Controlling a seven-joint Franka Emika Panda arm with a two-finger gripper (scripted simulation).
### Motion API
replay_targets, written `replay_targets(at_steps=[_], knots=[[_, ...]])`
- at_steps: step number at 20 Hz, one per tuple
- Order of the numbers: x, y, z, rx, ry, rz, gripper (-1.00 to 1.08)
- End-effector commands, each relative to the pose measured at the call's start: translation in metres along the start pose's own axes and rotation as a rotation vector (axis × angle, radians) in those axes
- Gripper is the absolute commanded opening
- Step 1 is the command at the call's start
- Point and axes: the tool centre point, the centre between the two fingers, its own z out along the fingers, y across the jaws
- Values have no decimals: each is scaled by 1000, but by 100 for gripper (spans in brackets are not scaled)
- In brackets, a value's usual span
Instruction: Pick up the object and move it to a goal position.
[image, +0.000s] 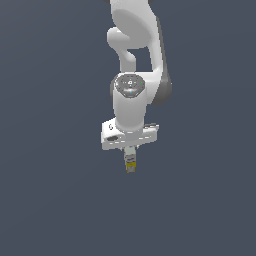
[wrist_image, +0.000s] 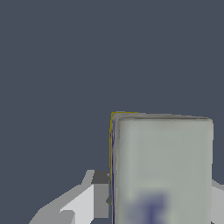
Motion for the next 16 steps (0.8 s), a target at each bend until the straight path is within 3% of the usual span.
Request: replay_targets(at_steps=[1, 10, 16], knots=[[0, 0, 0, 0, 0, 0, -100], [0, -2, -3, 0, 0, 0, -100], [-2, -13, -26, 0, 0, 0, -100]])
